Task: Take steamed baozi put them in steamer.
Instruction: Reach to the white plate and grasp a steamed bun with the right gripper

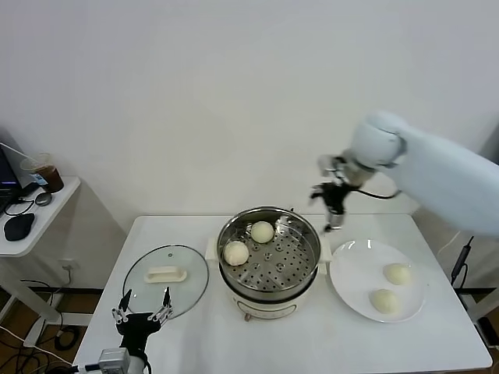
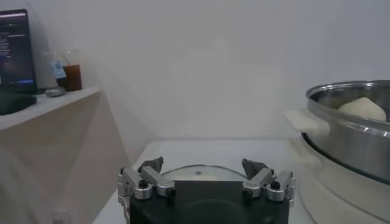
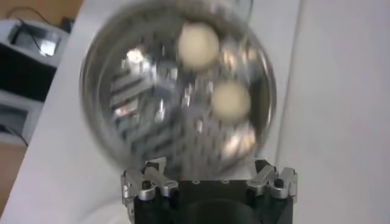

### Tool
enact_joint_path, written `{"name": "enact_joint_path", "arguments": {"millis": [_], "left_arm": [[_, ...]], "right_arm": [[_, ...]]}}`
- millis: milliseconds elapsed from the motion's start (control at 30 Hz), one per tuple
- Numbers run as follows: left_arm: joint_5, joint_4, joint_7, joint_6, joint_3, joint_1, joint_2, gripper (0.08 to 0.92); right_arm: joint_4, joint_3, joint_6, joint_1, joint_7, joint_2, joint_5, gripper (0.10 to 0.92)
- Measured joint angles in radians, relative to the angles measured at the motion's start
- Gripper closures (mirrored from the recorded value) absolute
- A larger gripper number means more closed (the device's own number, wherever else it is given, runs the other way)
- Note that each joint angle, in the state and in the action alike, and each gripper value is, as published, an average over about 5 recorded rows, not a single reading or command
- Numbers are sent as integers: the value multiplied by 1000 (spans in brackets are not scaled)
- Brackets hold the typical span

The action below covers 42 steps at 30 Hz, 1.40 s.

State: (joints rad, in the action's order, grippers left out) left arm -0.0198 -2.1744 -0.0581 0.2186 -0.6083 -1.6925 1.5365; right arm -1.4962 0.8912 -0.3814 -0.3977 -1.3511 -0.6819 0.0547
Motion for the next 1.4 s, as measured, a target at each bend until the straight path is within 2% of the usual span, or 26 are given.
{"name": "enact_joint_path", "arguments": {"millis": [233,500,967,1400], "left_arm": [[-1,8,0,2,-5,-9,-5,177],[3,12,0,3,-13,-16,-3,177],[8,48,2,4,-22,-12,-1,177],[12,63,0,3,-23,-10,3,177]], "right_arm": [[-54,-78,32,163,-10,156,-91,203],[-49,-194,73,379,-18,223,-208,203],[28,-322,112,593,-2,202,-366,203],[85,-363,121,660,10,130,-418,203]]}}
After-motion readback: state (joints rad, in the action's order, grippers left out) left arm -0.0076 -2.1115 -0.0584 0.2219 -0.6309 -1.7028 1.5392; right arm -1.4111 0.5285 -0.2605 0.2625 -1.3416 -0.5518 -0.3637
